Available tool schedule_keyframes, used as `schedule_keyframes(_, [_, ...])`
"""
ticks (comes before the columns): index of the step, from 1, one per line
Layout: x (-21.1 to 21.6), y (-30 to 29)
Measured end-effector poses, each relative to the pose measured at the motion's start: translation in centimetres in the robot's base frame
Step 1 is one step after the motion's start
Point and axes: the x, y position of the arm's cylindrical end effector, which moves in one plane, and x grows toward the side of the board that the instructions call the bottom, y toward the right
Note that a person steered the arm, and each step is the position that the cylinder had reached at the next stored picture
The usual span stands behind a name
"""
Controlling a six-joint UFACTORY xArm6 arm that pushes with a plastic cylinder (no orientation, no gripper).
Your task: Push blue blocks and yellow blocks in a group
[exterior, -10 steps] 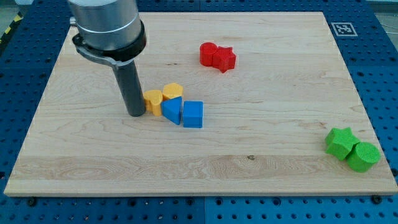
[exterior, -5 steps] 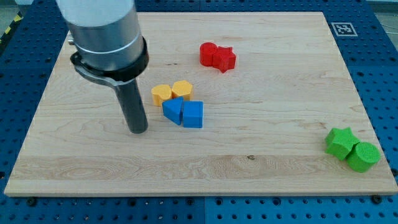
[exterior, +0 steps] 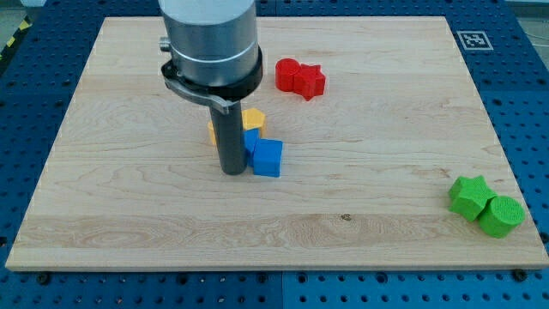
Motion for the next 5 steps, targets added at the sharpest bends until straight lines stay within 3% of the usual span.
schedule_keyframes(1, [3.4,0.3])
schedule_keyframes(2, [3.7,3.8])
schedule_keyframes(5, [-0.4,5.6])
